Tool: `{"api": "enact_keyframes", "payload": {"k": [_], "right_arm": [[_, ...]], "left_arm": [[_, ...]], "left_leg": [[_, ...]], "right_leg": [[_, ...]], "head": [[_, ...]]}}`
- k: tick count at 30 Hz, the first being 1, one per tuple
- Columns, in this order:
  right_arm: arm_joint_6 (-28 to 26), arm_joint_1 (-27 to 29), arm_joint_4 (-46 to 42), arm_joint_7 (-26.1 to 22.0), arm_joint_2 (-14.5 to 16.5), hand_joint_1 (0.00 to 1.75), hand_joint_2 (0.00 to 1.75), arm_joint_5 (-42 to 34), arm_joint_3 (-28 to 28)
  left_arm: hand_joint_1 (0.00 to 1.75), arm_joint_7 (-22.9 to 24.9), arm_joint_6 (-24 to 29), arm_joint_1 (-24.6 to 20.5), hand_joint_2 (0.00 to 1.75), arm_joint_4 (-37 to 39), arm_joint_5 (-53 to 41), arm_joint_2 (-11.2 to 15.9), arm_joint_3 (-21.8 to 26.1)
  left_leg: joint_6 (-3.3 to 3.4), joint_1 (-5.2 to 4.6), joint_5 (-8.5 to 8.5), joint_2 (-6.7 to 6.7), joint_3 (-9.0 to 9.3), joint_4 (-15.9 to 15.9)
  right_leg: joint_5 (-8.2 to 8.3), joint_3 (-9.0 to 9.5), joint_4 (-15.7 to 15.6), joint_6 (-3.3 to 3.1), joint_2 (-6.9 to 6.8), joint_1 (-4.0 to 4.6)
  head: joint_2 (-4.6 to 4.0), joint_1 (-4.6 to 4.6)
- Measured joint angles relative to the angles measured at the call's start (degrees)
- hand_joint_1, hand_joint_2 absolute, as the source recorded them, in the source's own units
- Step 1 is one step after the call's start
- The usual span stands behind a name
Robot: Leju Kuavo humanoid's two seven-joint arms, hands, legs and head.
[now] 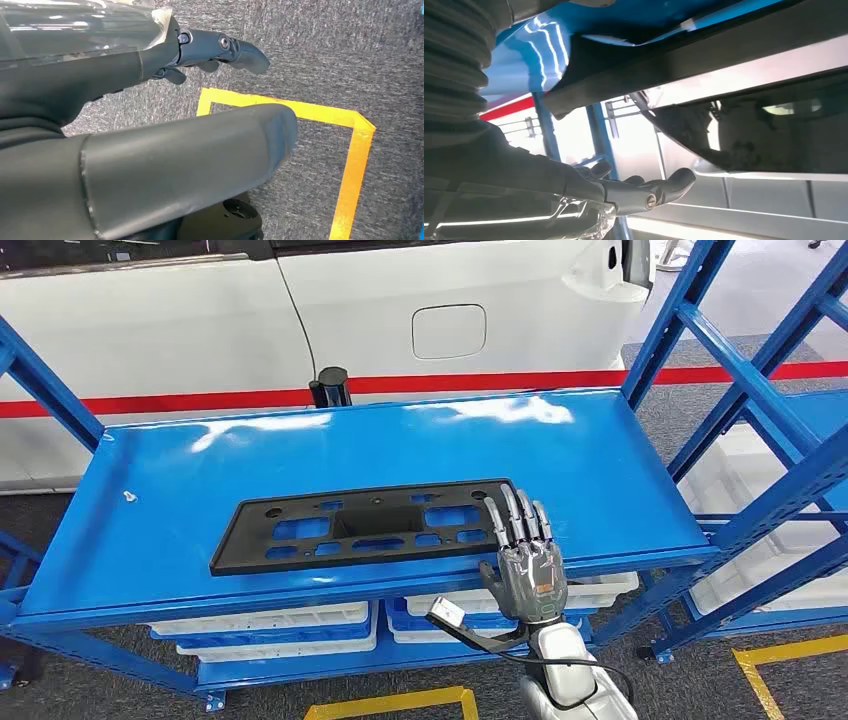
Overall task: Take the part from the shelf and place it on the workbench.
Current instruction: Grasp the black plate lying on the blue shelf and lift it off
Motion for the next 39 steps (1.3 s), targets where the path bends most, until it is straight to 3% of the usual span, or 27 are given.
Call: {"api": "enact_keyframes", "payload": {"k": [2, 4, 7, 8, 9, 10, 12, 13, 15, 19, 20, 22, 23, 24, 25, 26, 27, 29, 30, 34, 35, 38, 39], "right_arm": [[0.0, 0.0, 0.0, 0.0, 0.0, 0.0, 1.75, 0.0, 0.0], [0.0, -0.1, 0.0, 0.0, 0.0, 0.0, 1.75, 0.0, 0.1], [0.0, 0.0, 0.2, 0.1, -0.2, 0.0, 1.75, 0.0, 0.2], [0.0, 0.0, 0.3, 0.1, -0.2, 0.0, 1.75, 0.0, 0.2], [0.0, 0.0, 0.4, 0.1, -0.2, 0.0, 1.75, 0.0, 0.3], [0.0, 0.0, 0.4, 0.2, -0.3, 0.0, 1.75, 0.0, 0.3], [0.0, -0.2, 0.4, 0.2, -0.3, 0.0, 1.75, 0.0, 0.4], [0.0, -0.3, 0.4, 0.2, -0.3, 0.0, 1.75, 0.0, 0.4], [0.0, -0.4, 0.5, 0.3, -0.3, 0.0, 1.75, 0.0, 0.5], [0.0, -0.9, 0.5, 0.7, -0.4, 0.0, 1.75, 0.0, 0.6], [0.0, -1.0, 0.5, 0.8, -0.4, 0.0, 1.75, 0.0, 0.6], [0.0, -1.0, 0.5, 0.9, -0.4, 0.0, 1.75, 0.0, 0.6], [0.0, -1.0, 0.5, 0.9, -0.4, 0.0, 1.75, 0.0, 0.6], [0.0, -1.0, 0.5, 0.9, -0.4, 0.0, 1.75, 0.0, 0.7], [0.0, -1.0, 0.6, 0.9, -0.4, 0.0, 1.75, 0.0, 0.7], [0.0, -1.1, 0.6, 0.9, -0.4, 0.0, 1.75, 0.0, 0.7], [0.0, -1.1, 0.6, 0.9, -0.4, 0.0, 1.75, 0.0, 0.7], [0.0, -1.1, 0.8, 0.8, -0.4, 0.0, 1.75, 0.0, 0.7], [0.0, -1.2, 0.9, 0.8, -0.4, 0.0, 1.75, 0.0, 0.7], [0.0, -1.3, 1.1, 0.5, -0.4, 0.0, 1.75, 0.0, 0.8], [0.0, -1.4, 1.2, 0.4, -0.4, 0.0, 1.75, 0.0, 0.8], [0.0, -1.3, 1.7, 0.2, -0.4, 0.0, 1.75, 0.0, 0.9], [0.0, -1.3, 1.8, 0.2, -0.4, 0.0, 1.75, 0.0, 0.9]], "left_arm": [[0.0, 0.0, -0.1, 0.0, 0.0, 0.0, 0.0, 0.0, 0.0], [0.0, 0.0, -0.2, -0.1, 0.0, 0.0, 0.0, 0.0, 0.0], [0.0, 0.0, -0.2, -0.1, 0.0, 0.0, 0.0, -0.1, 0.1], [0.0, 0.0, -0.2, -0.1, 0.0, 0.0, 0.0, -0.1, 0.2], [0.0, 0.0, -0.2, -0.1, 0.0, 0.0, 0.0, -0.1, 0.2], [0.0, 0.0, -0.2, -0.1, 0.0, 0.0, 0.0, -0.1, 0.3], [0.0, 0.0, -0.2, -0.1, 0.0, 0.0, 0.0, -0.2, 0.4], [0.0, 0.0, -0.2, -0.1, 0.0, 0.0, 0.0, -0.2, 0.5], [0.0, 0.0, -0.2, -0.1, 0.0, 0.0, 0.0, -0.2, 0.6], [0.0, -0.1, -0.3, -0.2, 0.0, 0.0, -0.1, -0.1, 0.9], [0.0, -0.1, -0.4, -0.3, 0.0, 0.0, -0.1, -0.1, 0.9], [0.0, -0.1, -0.5, -0.2, 0.0, 0.0, -0.1, -0.1, 0.9], [0.0, -0.1, -0.5, -0.2, 0.0, 0.0, -0.1, -0.1, 0.9], [0.0, -0.1, -0.5, -0.1, 0.0, 0.0, -0.1, -0.1, 0.9], [0.0, -0.1, -0.6, 0.0, 0.0, 0.0, -0.1, -0.1, 0.9], [0.0, -0.1, -0.6, 0.0, 0.0, 0.0, -0.1, -0.1, 0.9], [0.0, -0.1, -0.7, -0.1, 0.0, 0.0, -0.1, 0.0, 0.9], [0.0, -0.1, -0.7, -0.2, 0.0, 0.0, -0.1, 0.1, 1.0], [0.0, -0.1, -0.7, -0.2, 0.0, 0.0, -0.1, 0.1, 1.0], [0.0, -0.1, -0.4, -0.2, 0.0, 0.0, -0.1, 0.1, 1.4], [0.0, -0.1, -0.4, -0.2, 0.0, 0.0, 0.0, 0.0, 1.4], [0.0, -0.1, -0.4, -0.2, 0.0, 0.0, 0.0, -0.1, 1.5], [0.0, -0.1, -0.4, -0.2, 0.0, 0.0, 0.0, -0.1, 1.5]], "left_leg": [[0.49, 0.02, 0.23, 0.01, 0.25, -0.3], [1.28, 0.19, 0.66, 0.06, 0.71, -0.7], [1.72, 0.33, 0.83, 0.1, 0.81, -0.8], [1.74, 0.33, 0.79, 0.09, 0.79, -0.8], [1.72, 0.34, 0.72, 0.06, 0.82, -0.8], [1.65, 0.36, 0.63, 0.0, 0.94, -0.8], [1.34, 0.4, 0.36, -0.14, 1.32, -0.8], [1.07, 0.27, 0.13, -0.21, 1.48, -0.7], [0.51, 0.02, -0.29, -0.25, 1.62, -0.7], [-0.71, 0.36, -1.57, -0.08, 1.26, 0.6], [-0.98, 0.46, -2.9, -0.05, 0.17, 2.9], [-1.37, 0.59, -6.48, -0.01, -3.68, 10.4], [-1.51, 0.62, -7.72, 0.0, -5.68, 14.0], [-1.57, 0.63, -7.89, 0.0, -6.93, 15.9], [-1.56, 0.65, -6.91, 0.01, -7.1, 15.7], [-1.47, 0.68, -5.05, 0.03, -6.17, 13.2], [-1.29, 0.71, -2.75, 0.05, -4.23, 8.9], [-0.88, 0.59, -0.07, 0.06, -0.97, 1.9], [-0.59, 0.44, 0.34, 0.05, -0.16, 0.2], [0.97, 0.23, 0.62, 0.05, 0.48, -0.5], [1.32, 0.34, 0.79, 0.06, 0.72, -0.7], [1.78, 0.38, 0.79, 0.06, 0.71, -0.8], [1.81, 0.37, 0.74, 0.04, 0.72, -0.8]], "right_leg": [[-0.02, 0.0, 0.0, 0.41, -0.01, -0.01], [-1.15, -1.06, 2.0, 0.83, -0.06, -0.11], [-5.59, -6.73, 13.1, 0.73, -0.11, -0.23], [-6.53, -8.56, 16.4, 0.89, -0.11, -0.27], [-6.61, -9.47, 17.8, 1.21, -0.12, -0.32], [-5.62, -8.97, 16.4, 1.67, -0.13, -0.39], [-2.17, -5.22, 8.2, 2.46, -0.24, -0.53], [-0.63, -3.11, 4.1, 2.48, -0.29, -0.48], [0.68, -1.06, 0.2, 1.72, -0.33, -0.3], [0.83, -0.63, -0.1, -0.16, -0.2, -0.46], [0.83, -0.49, -0.2, -0.55, -0.2, -0.67], [0.69, -0.44, -0.2, -1.05, -0.23, -0.68], [0.65, -0.45, -0.2, -1.13, -0.24, -0.64], [0.61, -0.43, -0.2, -1.16, -0.23, -0.61], [0.59, -0.37, -0.2, -1.16, -0.2, -0.59], [0.55, -0.27, -0.2, -1.14, -0.17, -0.59], [0.49, -0.13, -0.2, -1.08, -0.13, -0.57], [0.26, -0.02, -0.1, -0.7, -0.09, -0.21], [0.17, 0.0, -0.1, -0.42, -0.09, -0.05], [-0.49, -0.37, 0.7, 0.85, -0.15, -0.08], [-1.41, -1.31, 2.6, 0.93, -0.16, -0.08], [-5.84, -7.25, 14.1, 0.78, -0.17, -0.18], [-6.61, -8.86, 17.0, 0.95, -0.18, -0.22]], "head": [[0.0, -0.03], [0.0, 0.02], [0.0, 0.13], [0.0, 0.12], [0.0, 0.13], [0.0, 0.13], [0.0, 0.16], [0.0, 0.14], [0.0, 0.07], [0.0, -0.05], [0.0, -0.1], [0.0, -0.25], [0.0, -0.23], [0.0, -0.24], [0.0, -0.23], [0.0, -0.24], [0.0, -0.25], [0.0, -0.2], [0.0, -0.16], [0.0, -0.13], [0.0, -0.07], [0.0, 0.05], [0.0, 0.04]]}}
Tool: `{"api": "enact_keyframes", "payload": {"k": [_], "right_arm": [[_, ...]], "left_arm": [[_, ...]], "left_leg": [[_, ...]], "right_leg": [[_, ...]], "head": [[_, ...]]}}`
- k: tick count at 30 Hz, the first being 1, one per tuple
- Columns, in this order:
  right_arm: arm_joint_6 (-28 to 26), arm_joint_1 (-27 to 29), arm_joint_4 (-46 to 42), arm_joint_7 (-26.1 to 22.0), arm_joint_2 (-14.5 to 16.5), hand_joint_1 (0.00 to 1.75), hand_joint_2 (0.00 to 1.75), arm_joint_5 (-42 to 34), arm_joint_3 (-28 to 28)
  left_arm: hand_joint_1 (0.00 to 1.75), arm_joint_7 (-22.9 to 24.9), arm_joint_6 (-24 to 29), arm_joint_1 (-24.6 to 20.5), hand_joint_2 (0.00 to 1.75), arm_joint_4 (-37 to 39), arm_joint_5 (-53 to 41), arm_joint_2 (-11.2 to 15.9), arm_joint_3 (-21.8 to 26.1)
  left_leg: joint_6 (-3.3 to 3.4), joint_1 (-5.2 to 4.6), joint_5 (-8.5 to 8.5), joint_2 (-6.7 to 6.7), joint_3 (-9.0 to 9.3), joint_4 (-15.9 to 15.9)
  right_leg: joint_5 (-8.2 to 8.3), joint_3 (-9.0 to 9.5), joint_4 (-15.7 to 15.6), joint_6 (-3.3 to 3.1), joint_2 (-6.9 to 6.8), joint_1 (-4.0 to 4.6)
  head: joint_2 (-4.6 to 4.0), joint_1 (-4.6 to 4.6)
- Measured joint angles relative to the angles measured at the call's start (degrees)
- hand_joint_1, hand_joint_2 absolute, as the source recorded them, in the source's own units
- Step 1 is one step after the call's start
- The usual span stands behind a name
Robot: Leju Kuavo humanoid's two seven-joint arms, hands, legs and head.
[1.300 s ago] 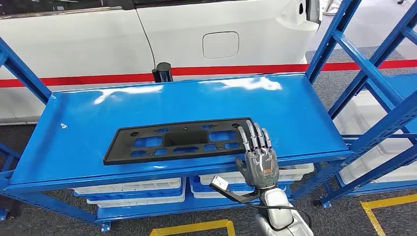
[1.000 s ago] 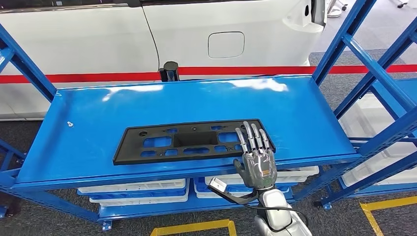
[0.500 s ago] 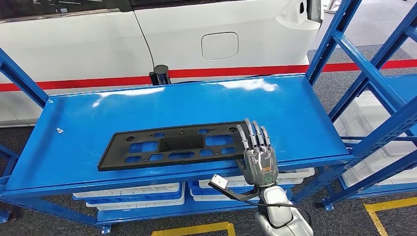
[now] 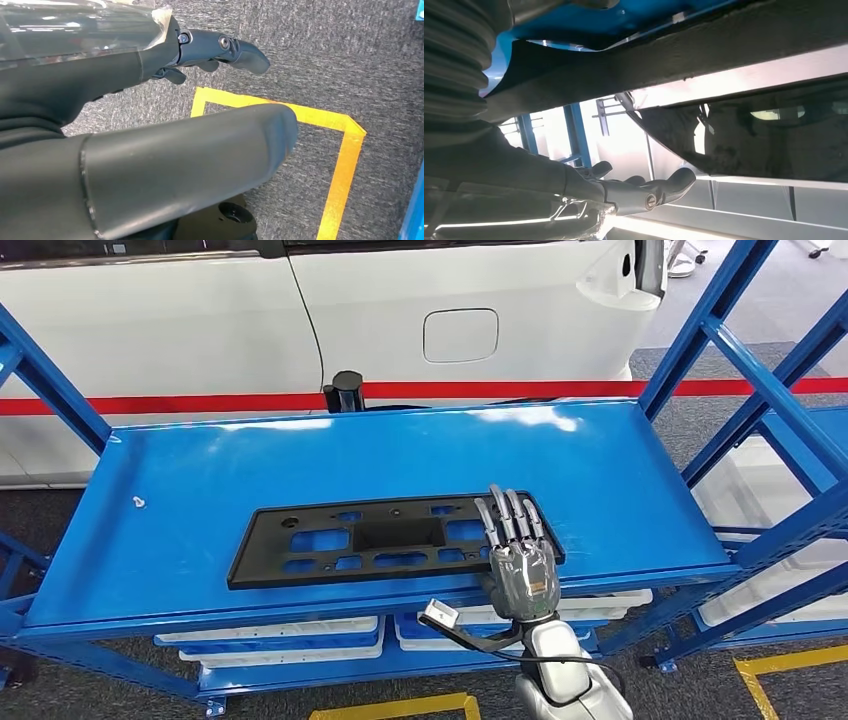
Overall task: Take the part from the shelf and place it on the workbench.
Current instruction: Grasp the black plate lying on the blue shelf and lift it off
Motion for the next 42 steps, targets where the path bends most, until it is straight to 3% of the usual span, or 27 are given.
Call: {"api": "enact_keyframes", "payload": {"k": [1, 2, 3, 5, 6, 7, 8, 10, 12, 19, 23, 36, 42], "right_arm": [[0.0, 0.0, 0.1, 0.0, 0.0, 0.0, 1.75, 0.0, 0.0], [0.0, -0.1, 0.2, 0.0, 0.0, 0.02, 1.75, 0.0, 0.0], [0.0, -0.2, 0.2, 0.0, 0.0, 0.21, 1.75, 0.0, 0.1], [0.0, -0.3, 0.4, -0.1, 0.0, 0.9, 1.75, 0.0, 0.1], [0.0, -0.4, 0.5, -0.1, 0.1, 1.27, 1.75, 0.0, 0.1], [0.0, -0.4, 0.7, -0.2, 0.1, 1.47, 1.75, 0.0, 0.2], [0.0, -0.4, 0.9, -0.3, 0.2, 1.52, 1.75, 0.0, 0.2], [0.0, -0.4, 1.2, -0.5, 0.3, 1.54, 1.75, 0.0, 0.2], [0.0, -0.4, 1.4, -0.7, 0.4, 1.54, 1.75, 0.0, 0.2], [0.0, -0.5, 1.9, -1.2, 0.4, 1.72, 1.75, 0.0, 0.2], [0.0, -0.7, 1.9, -1.2, 0.3, 1.75, 1.75, 0.2, 0.1], [0.0, -1.6, 1.7, -1.1, 0.0, 1.75, 1.75, 0.3, -0.2], [0.0, -1.2, 0.0, 1.2, -0.9, 1.75, 1.75, 0.2, -0.1]], "left_arm": [[0.0, 0.0, 0.0, 0.0, 0.0, 0.0, 0.0, 0.0, 0.0], [0.0, 0.0, 0.0, 0.0, 0.0, 0.0, 0.0, 0.0, 0.1], [0.0, 0.0, 0.0, 0.0, 0.0, 0.0, 0.0, 0.0, 0.1], [0.0, -0.1, -0.1, 0.0, 0.0, 0.0, 0.0, -0.1, 0.2], [0.0, -0.2, -0.1, 0.0, 0.0, 0.0, 0.1, -0.1, 0.3], [0.0, -0.4, -0.1, 0.0, 0.0, 0.0, 0.1, -0.1, 0.5], [0.0, -0.6, 0.0, 0.0, 0.0, 0.0, 0.2, 0.0, 0.6], [0.0, -1.0, 0.1, 0.1, 0.0, 0.0, 0.3, 0.0, 0.9], [0.0, -1.1, 0.2, 0.0, 0.0, 0.0, 0.5, 0.0, 1.1], [0.0, -1.3, 0.2, 0.1, 0.0, 0.0, 0.5, -0.1, 1.6], [0.0, -1.7, 0.1, 0.1, 1.75, 0.0, 0.5, -0.1, 1.7], [0.0, -3.0, -0.7, 0.2, 1.75, 0.0, -0.3, -0.1, 1.8], [0.0, -3.1, 0.2, 0.2, 1.75, 0.0, -0.3, -0.1, 2.4]], "left_leg": [[-0.01, 0.0, -0.06, -0.03, 0.05, 0.0], [-0.08, 0.02, -0.15, -0.11, 0.19, 0.0], [-0.2, 0.05, -0.28, -0.19, 0.41, 0.0], [-0.63, -0.04, -0.63, -0.33, 0.83, 0.0], [-0.77, -0.18, -0.83, -0.35, 0.9, 0.1], [-0.73, -0.3, -0.95, -0.35, 0.91, 0.2], [-0.63, -0.39, -1.03, -0.35, 0.9, 0.2], [-0.33, -0.3, -1.0, -0.32, 1.0, 0.0], [-0.44, -0.23, -0.95, -0.3, 1.15, -0.3], [-1.64, -0.18, -0.72, -0.29, 1.31, -0.8], [-1.8, -0.23, -0.69, -0.28, 1.4, -0.8], [-1.72, -0.49, -0.75, -0.25, 1.54, -0.8], [-1.73, -0.48, -0.74, -0.29, 1.51, -0.8]], "right_leg": [[0.1, -0.62, 0.9, 0.3, -0.01, -0.05], [1.25, 0.16, -1.1, 0.74, -0.02, -0.14], [3.1, 2.12, -5.3, 1.17, -0.05, -0.23], [6.52, 6.52, -14.2, 1.35, -0.11, -0.23], [7.45, 7.81, -16.7, 1.1, -0.11, -0.24], [7.74, 8.22, -17.4, 0.78, -0.09, -0.21], [7.86, 8.3, -17.5, 0.58, -0.03, -0.14], [7.88, 8.25, -17.5, 0.47, 0.06, -0.05], [7.82, 8.25, -17.5, 0.34, 0.09, 0.08], [7.72, 8.2, -17.4, -0.17, 0.07, 0.24], [7.72, 8.24, -17.4, -0.17, 0.07, 0.22], [7.73, 8.37, -17.5, -0.16, 0.08, -0.06], [7.73, 8.35, -17.4, -0.16, 0.07, -0.06]], "head": [[0.0, 0.02], [0.0, 0.02], [0.0, 0.03], [0.0, 0.03], [0.0, 0.01], [0.0, -0.03], [0.0, -0.06], [0.0, -0.11], [0.0, -0.11], [0.0, -0.11], [0.0, -0.1], [0.0, -0.1], [0.0, -0.1]]}}
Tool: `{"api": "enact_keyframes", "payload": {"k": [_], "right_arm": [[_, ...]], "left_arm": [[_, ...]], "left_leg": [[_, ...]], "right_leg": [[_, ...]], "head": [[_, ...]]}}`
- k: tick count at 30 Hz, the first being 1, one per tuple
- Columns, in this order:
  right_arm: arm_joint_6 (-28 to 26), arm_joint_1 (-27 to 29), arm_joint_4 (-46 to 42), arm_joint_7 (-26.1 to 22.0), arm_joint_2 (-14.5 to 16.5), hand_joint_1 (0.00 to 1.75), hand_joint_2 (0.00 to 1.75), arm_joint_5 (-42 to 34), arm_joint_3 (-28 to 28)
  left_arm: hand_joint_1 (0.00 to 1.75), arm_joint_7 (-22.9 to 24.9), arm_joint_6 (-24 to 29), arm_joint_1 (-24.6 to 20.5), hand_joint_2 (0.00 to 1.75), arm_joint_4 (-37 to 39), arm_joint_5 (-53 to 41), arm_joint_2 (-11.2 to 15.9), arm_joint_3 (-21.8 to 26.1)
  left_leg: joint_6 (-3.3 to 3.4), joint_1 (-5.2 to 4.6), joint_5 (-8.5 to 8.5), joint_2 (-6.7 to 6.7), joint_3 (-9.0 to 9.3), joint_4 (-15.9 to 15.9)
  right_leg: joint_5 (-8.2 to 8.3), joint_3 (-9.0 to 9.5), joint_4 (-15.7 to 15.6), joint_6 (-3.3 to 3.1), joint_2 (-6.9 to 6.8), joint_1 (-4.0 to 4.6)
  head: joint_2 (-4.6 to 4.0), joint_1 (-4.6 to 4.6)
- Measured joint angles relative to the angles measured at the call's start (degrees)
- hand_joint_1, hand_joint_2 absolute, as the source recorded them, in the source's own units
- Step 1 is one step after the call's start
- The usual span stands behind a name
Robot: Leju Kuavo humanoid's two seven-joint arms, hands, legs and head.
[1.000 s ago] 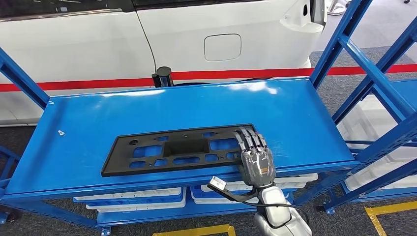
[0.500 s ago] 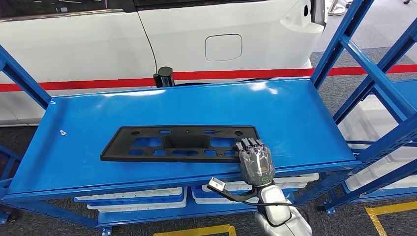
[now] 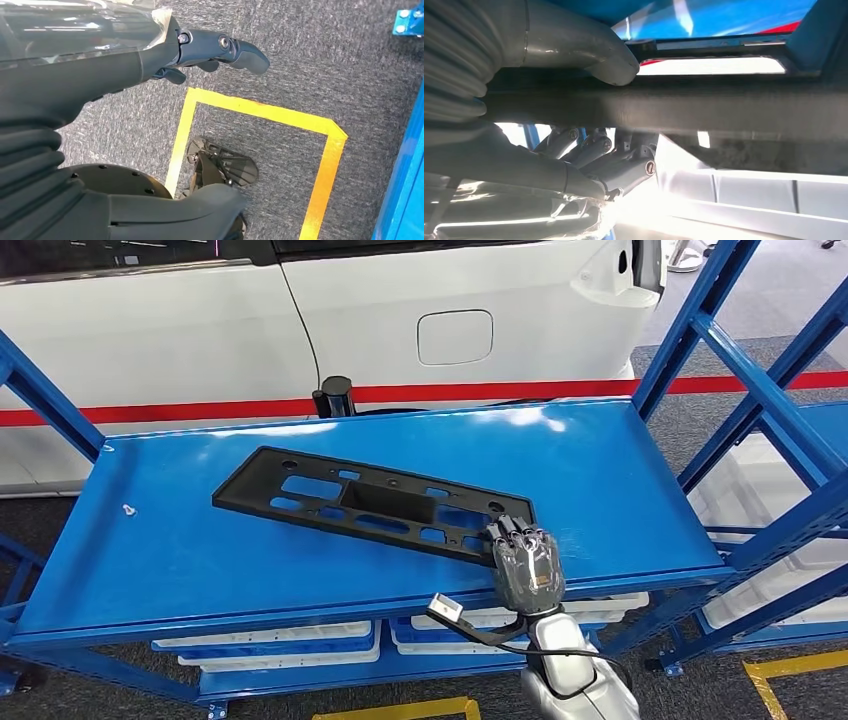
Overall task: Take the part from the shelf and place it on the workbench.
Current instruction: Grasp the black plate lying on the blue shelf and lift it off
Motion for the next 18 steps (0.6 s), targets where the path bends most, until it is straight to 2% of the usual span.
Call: {"api": "enact_keyframes", "payload": {"k": [8, 10, 12, 15, 18], "right_arm": [[0.0, 1.3, -4.2, 2.3, -2.3, 1.75, 1.75, -0.1, 0.3], [0.0, 1.8, -6.5, 1.3, -3.0, 1.75, 1.75, -0.9, 0.3], [0.0, 3.0, -9.2, -3.5, -2.4, 1.75, 1.75, -4.0, -0.6], [0.0, 5.1, -12.3, -13.8, 0.2, 1.75, 1.75, -9.5, -3.0], [0.0, 6.8, -13.7, -29.5, 4.3, 1.75, 1.75, -16.5, -7.8]], "left_arm": [[0.0, 0.0, 0.0, 0.0, 1.75, 0.0, 0.3, 0.0, 0.9], [0.0, -0.2, 0.0, 0.0, 1.75, 0.0, 0.3, -0.1, 1.2], [0.0, -0.5, 0.1, 0.1, 1.75, 0.0, 0.3, -0.1, 1.4], [0.0, -0.9, 0.4, 0.0, 1.75, 0.0, 0.3, -0.3, 1.8], [0.0, -1.0, 0.6, 0.0, 1.75, 0.0, 0.2, -0.5, 1.9]], "left_leg": [[0.0, 0.0, 0.0, 0.0, -0.13, 0.0], [0.0, -0.01, 0.0, 0.01, -0.14, 0.0], [0.01, -0.01, -0.01, 0.01, -0.15, 0.0], [0.01, 0.0, -0.02, 0.0, -0.16, 0.0], [0.0, 0.02, -0.01, -0.03, -0.18, 0.0]], "right_leg": [[0.0, -0.1, 0.0, 0.0, 0.0, -0.01], [0.0, -0.11, 0.0, 0.0, 0.0, -0.01], [0.0, -0.12, 0.0, 0.01, 0.0, -0.01], [-0.01, -0.15, 0.0, 0.0, 0.01, -0.01], [-0.02, -0.18, 0.0, 0.0, -0.02, 0.02]], "head": [[0.0, -0.01], [0.0, 0.01], [0.0, 0.01], [0.0, 0.0], [0.0, 0.01]]}}
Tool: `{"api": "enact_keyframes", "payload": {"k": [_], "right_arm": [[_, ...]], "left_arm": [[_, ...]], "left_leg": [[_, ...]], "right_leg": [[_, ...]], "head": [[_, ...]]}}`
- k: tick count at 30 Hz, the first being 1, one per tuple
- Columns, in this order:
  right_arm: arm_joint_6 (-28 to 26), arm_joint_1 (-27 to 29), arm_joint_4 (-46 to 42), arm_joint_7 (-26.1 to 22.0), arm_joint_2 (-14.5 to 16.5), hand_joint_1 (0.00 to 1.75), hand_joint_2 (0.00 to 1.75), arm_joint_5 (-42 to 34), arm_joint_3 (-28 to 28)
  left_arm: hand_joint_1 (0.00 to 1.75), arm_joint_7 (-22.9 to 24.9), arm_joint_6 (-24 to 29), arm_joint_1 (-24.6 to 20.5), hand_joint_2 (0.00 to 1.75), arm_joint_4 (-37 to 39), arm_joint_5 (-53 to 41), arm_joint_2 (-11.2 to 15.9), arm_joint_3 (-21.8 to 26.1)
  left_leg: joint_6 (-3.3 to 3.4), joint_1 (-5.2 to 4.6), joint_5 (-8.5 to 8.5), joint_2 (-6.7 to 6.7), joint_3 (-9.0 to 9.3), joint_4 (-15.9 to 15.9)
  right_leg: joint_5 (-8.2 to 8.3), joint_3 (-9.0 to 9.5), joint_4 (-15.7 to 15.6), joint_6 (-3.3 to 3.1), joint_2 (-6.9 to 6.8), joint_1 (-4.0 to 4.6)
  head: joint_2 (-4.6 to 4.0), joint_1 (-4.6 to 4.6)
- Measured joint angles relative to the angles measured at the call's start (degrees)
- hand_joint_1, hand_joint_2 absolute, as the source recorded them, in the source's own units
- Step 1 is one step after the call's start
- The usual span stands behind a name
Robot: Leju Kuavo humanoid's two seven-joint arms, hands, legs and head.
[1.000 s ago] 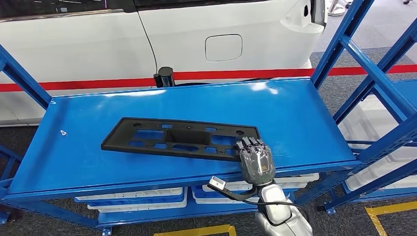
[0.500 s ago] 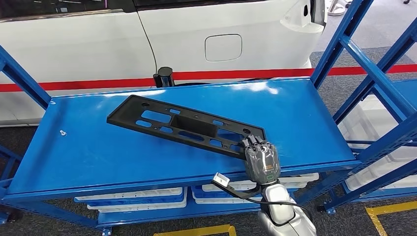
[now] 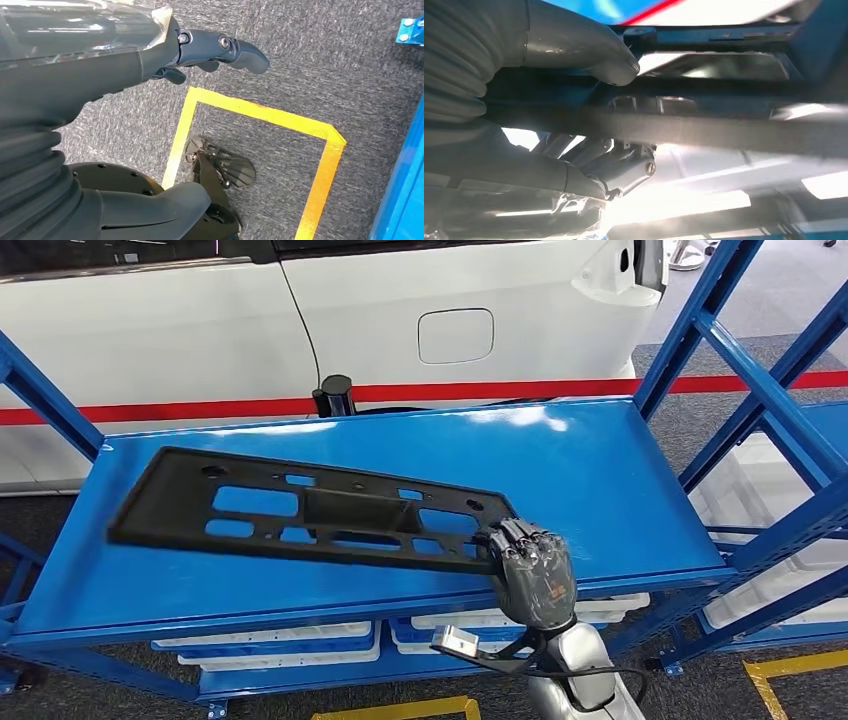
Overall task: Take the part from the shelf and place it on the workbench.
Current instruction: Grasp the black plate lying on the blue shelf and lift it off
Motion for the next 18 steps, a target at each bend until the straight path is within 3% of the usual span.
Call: {"api": "enact_keyframes", "payload": {"k": [2, 4, 8, 13, 18], "right_arm": [[0.0, 1.1, -0.4, -11.9, 3.8, 1.75, 1.75, -6.0, -4.8], [0.0, 2.1, -0.5, -19.1, 6.9, 1.75, 1.75, -14.3, -8.4], [0.1, 2.7, -1.0, -18.4, 7.6, 1.75, 1.75, -36.2, -8.2], [0.4, 3.0, -1.8, -18.0, 7.1, 1.75, 1.75, -42.1, -6.5], [4.9, 3.3, -4.5, -19.3, 5.5, 1.75, 1.75, -55.1, -4.3]], "left_arm": [[0.0, -0.1, 0.1, 0.0, 1.75, 0.0, -0.2, -0.1, 0.2], [0.0, -0.3, 0.2, 0.0, 1.75, 0.0, -0.4, -0.2, 0.5], [0.0, -0.6, 0.6, -0.1, 1.75, 0.0, -0.4, -0.4, 1.3], [0.0, -0.7, 0.9, -0.1, 1.75, 0.0, -0.4, -0.4, 1.9], [0.0, -0.5, 1.1, -0.1, 1.75, 0.0, -0.4, -0.5, 2.4]], "left_leg": [[0.0, 0.01, 0.0, 0.02, -0.01, 0.0], [-0.01, 0.01, 0.0, 0.01, 0.0, 0.0], [0.0, -0.04, 0.0, 0.04, -0.02, 0.0], [0.02, -0.14, -0.01, 0.18, 0.04, 0.0], [0.02, -0.13, -0.02, 0.17, 0.04, 0.0]], "right_leg": [[0.0, 0.0, 0.0, 0.0, 0.0, 0.0], [0.0, 0.02, 0.0, 0.0, 0.0, 0.01], [0.01, 0.04, 0.0, 0.0, 0.04, -0.02], [0.02, 0.03, 0.0, 0.01, 0.14, -0.08], [0.02, 0.01, 0.0, 0.01, 0.14, -0.08]], "head": [[0.0, -0.01], [0.0, -0.01], [0.0, 0.01], [0.0, 0.01], [0.0, 0.01]]}}
